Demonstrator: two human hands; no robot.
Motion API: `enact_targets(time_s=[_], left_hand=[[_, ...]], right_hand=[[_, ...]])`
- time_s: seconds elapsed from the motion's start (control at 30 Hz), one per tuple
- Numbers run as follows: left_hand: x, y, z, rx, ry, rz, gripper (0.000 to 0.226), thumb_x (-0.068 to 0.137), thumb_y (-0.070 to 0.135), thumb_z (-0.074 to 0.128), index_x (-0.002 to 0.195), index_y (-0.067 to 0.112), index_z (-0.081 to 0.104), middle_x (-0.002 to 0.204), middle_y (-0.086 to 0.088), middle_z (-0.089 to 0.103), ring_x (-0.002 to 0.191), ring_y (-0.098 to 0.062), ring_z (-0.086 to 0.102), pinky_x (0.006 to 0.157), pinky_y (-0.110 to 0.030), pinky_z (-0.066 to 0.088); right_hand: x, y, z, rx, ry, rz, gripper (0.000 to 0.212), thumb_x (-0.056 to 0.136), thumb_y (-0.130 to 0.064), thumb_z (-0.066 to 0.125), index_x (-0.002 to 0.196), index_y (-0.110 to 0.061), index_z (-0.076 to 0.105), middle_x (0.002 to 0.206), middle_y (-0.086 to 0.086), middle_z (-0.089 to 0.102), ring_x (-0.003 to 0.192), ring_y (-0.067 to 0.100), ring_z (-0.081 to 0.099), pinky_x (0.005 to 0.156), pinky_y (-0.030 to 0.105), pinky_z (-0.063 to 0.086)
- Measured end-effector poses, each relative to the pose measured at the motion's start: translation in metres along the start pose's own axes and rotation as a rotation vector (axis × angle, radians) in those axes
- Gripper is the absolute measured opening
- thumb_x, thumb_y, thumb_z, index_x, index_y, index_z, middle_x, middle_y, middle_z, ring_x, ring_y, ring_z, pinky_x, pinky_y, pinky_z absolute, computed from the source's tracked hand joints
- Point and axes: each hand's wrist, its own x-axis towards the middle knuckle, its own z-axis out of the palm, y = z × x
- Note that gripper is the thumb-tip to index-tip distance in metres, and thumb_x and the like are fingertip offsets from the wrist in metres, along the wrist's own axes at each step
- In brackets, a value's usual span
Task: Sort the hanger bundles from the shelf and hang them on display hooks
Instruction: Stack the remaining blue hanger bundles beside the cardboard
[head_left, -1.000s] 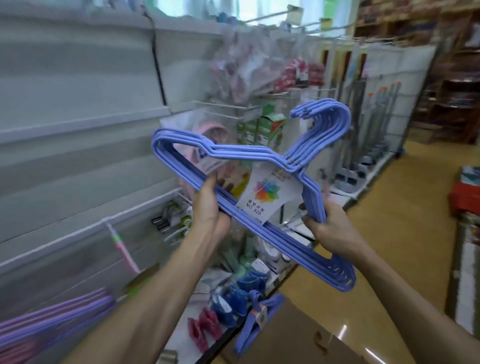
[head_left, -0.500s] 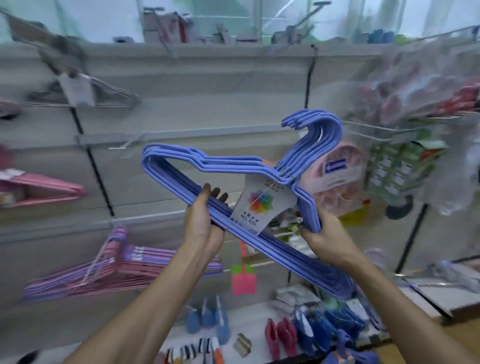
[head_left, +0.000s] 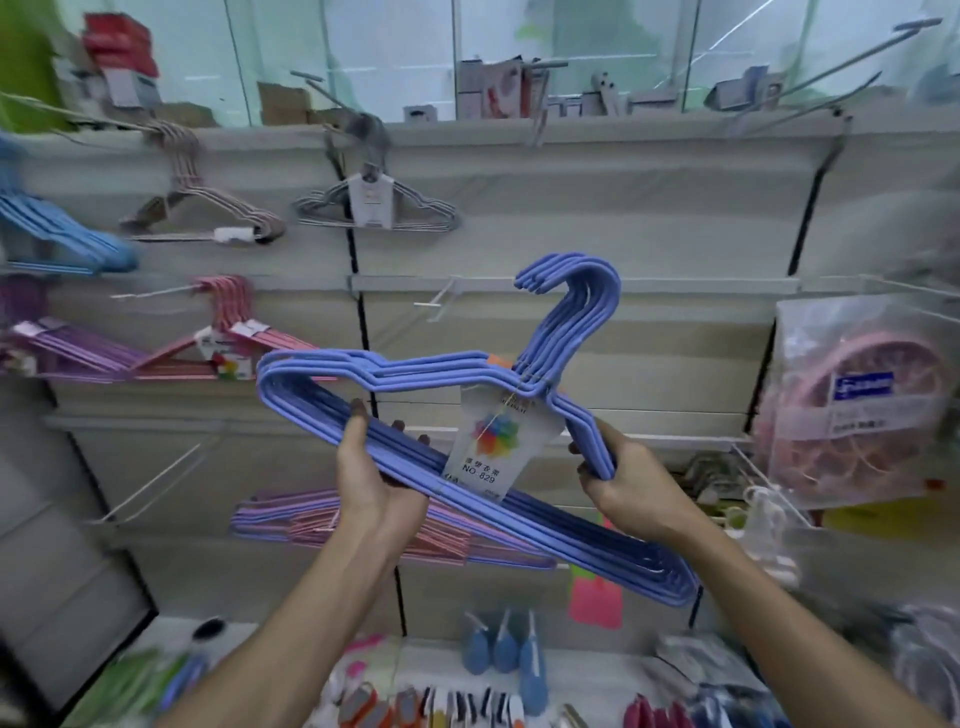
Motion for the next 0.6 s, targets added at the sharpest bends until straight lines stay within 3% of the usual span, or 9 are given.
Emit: enact_targets(time_s=[0.07,0.13,0.23,0.3,0.43,0.53,0.6], left_hand=[[0.009,0.01,-0.008,-0.042,0.032,-0.013,0.039,0.081,0.051,0.073,0.093,0.016,0.06,0.088,-0.005,0.056,0.087,-0.027,0.059,0.091,-0.043,0.054],[0.021,0.017,-0.012,-0.07,0.064,-0.041,0.039,0.081,0.05,0.072,0.095,0.016,0.059,0.088,-0.005,0.057,0.09,-0.027,0.06,0.094,-0.043,0.053],[0.041,0.022,-0.013,-0.104,0.119,-0.076,0.031,0.084,0.046,0.071,0.086,0.016,0.062,0.078,-0.005,0.062,0.075,-0.026,0.063,0.063,-0.039,0.06],[0.058,0.024,-0.013,-0.12,0.145,-0.097,0.03,0.086,0.044,0.07,0.084,0.015,0.063,0.071,-0.007,0.064,0.07,-0.027,0.063,0.051,-0.039,0.057],[0.101,0.027,-0.016,-0.142,0.168,-0.156,0.03,0.089,0.045,0.067,0.086,0.016,0.061,0.075,-0.006,0.061,0.069,-0.026,0.061,0.051,-0.037,0.056],[0.14,0.026,-0.018,-0.171,0.164,-0.188,0.029,0.09,0.045,0.066,0.092,0.017,0.061,0.078,-0.006,0.06,0.071,-0.026,0.061,0.054,-0.037,0.056],[0.167,0.024,-0.02,-0.194,0.137,-0.206,0.029,0.092,0.044,0.063,0.1,0.017,0.06,0.083,-0.006,0.06,0.078,-0.027,0.061,0.07,-0.043,0.057]], right_hand=[[0.013,-0.004,0.005,-0.032,-0.034,-0.008,0.085,0.084,-0.009,0.052,0.108,-0.086,0.027,0.096,-0.009,0.069,0.079,0.024,0.06,0.054,0.02,0.045],[0.029,-0.006,0.009,-0.055,-0.07,0.003,0.08,0.081,-0.01,0.052,0.118,-0.079,0.032,0.099,-0.013,0.069,0.078,0.018,0.063,0.058,0.025,0.048],[0.059,-0.005,0.015,-0.087,-0.12,0.055,0.077,0.076,-0.008,0.053,0.145,-0.04,0.039,0.121,-0.006,0.066,0.089,0.008,0.062,0.064,0.01,0.045],[0.078,-0.004,0.02,-0.12,-0.133,0.076,0.078,0.077,-0.006,0.055,0.15,-0.028,0.038,0.131,0.0,0.063,0.106,0.017,0.062,0.078,0.018,0.046],[0.113,0.002,0.032,-0.169,-0.152,0.1,0.082,0.077,-0.007,0.056,0.152,-0.029,0.033,0.134,0.002,0.061,0.114,0.023,0.06,0.089,0.041,0.052],[0.142,0.012,0.043,-0.196,-0.152,0.12,0.082,0.079,-0.006,0.057,0.153,-0.028,0.031,0.138,0.002,0.059,0.118,0.025,0.059,0.09,0.04,0.052],[0.163,0.02,0.048,-0.219,-0.151,0.139,0.083,0.078,-0.006,0.057,0.154,-0.027,0.03,0.14,0.001,0.058,0.114,0.023,0.06,0.088,0.035,0.051]])
